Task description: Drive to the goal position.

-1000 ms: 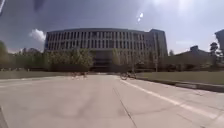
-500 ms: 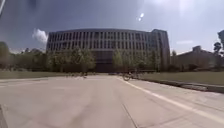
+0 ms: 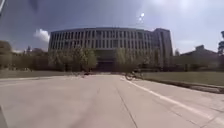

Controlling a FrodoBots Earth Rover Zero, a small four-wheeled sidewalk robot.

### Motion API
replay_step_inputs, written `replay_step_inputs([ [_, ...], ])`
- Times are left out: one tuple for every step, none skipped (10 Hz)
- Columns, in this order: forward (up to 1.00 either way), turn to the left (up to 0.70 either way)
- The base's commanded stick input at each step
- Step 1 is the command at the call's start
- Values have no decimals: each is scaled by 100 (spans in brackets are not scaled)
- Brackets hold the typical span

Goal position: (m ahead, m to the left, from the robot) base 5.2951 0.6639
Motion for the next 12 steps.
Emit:
replay_step_inputs([
  [70, 6],
  [70, 6],
  [70, 6],
  [70, 6],
  [70, 6],
  [70, 6],
  [70, 6],
  [70, 6],
  [70, 6],
  [70, 6],
  [70, 6],
  [70, 6],
])
